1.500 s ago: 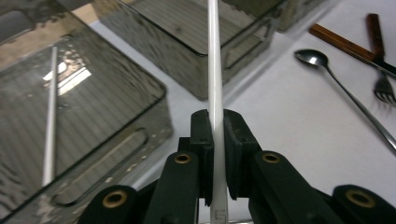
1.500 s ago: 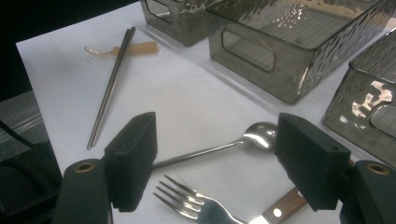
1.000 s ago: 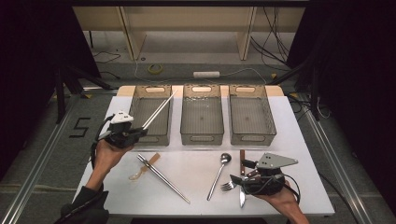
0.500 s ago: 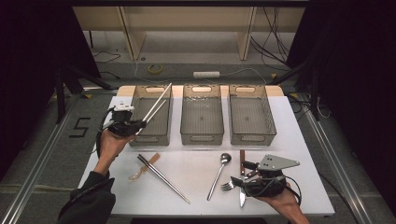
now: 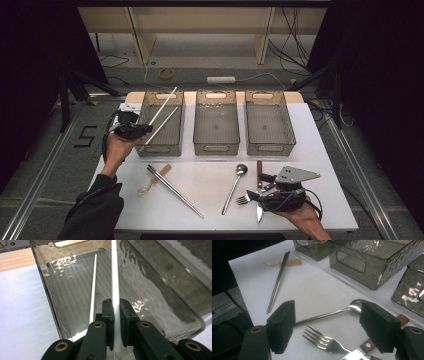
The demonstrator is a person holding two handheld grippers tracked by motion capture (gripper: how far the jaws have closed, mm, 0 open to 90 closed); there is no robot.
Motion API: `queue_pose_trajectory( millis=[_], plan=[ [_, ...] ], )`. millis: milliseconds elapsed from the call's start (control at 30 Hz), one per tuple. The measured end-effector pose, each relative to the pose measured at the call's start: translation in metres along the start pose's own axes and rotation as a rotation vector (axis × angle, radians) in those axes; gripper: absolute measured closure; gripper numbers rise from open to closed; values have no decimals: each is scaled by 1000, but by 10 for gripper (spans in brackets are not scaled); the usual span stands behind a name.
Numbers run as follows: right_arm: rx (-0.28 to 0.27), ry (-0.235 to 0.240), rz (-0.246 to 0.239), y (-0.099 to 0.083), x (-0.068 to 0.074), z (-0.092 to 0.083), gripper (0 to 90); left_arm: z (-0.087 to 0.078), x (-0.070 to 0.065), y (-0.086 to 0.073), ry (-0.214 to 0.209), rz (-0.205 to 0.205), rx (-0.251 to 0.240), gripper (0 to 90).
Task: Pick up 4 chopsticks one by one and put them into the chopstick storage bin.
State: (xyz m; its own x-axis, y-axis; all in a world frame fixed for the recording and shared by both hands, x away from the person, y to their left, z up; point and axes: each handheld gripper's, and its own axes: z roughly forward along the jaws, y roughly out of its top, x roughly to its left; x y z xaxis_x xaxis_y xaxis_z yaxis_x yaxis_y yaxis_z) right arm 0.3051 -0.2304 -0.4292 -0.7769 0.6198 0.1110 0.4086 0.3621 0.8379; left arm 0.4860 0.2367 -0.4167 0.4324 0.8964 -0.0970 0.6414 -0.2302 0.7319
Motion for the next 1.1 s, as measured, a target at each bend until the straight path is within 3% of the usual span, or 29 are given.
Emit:
queue_pose_trajectory(
  millis=[667, 767, 933, 1100],
  plan=[
    [0, 6, 3, 0, -1, -1, 301, 20, 7, 3, 11, -21, 88, 822],
    [1, 6, 0, 0, -1, -1, 301, 22, 8, 2, 22, -30, 79, 817],
    [-1, 6, 5, 0, -2, -1, 301, 19, 5, 5, 21, -22, 67, 700],
    [-7, 5, 4, 0, -2, -3, 302, 11, -3, 5, -26, -1, 49, 606]
  ],
)
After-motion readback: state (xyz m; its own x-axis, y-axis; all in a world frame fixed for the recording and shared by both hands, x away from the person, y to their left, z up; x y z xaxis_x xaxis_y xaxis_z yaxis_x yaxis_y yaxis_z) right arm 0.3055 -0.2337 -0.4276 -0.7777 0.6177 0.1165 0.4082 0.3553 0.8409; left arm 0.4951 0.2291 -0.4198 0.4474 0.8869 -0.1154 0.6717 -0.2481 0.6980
